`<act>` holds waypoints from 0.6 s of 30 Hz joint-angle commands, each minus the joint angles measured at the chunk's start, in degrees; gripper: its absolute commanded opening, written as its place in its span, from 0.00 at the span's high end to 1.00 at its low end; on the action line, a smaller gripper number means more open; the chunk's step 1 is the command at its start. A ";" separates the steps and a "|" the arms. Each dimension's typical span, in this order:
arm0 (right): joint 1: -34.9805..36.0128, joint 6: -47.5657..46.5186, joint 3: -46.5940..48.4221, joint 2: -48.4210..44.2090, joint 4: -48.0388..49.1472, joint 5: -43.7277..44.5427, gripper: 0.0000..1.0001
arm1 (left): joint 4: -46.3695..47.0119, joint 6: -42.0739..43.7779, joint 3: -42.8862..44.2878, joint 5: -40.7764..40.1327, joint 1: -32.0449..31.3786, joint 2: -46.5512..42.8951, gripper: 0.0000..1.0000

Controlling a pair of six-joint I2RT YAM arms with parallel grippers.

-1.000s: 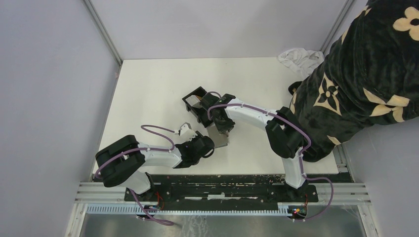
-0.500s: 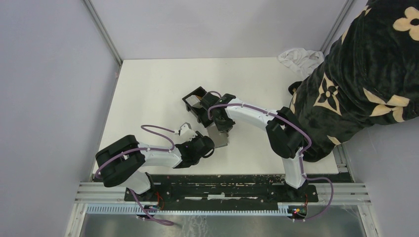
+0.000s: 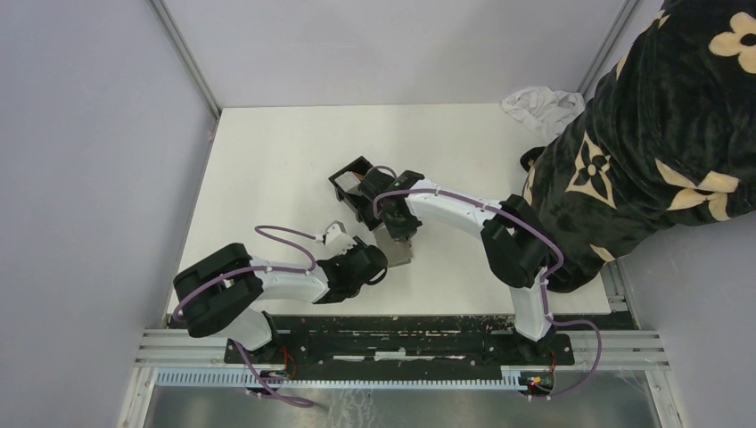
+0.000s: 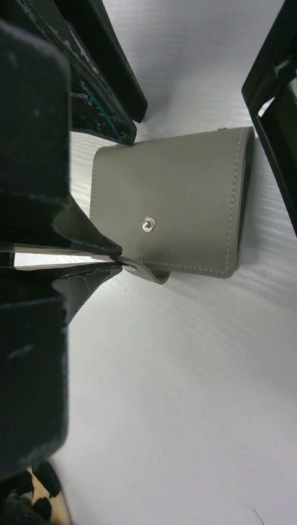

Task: Put the credit cards into the card holder
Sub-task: Close the card holder at the center of the board.

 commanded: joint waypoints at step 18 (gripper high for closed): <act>1.72 -1.80 5.10 1.85 -0.64 -1.04 0.88 | -3.56 4.19 1.12 0.60 -0.14 3.16 0.64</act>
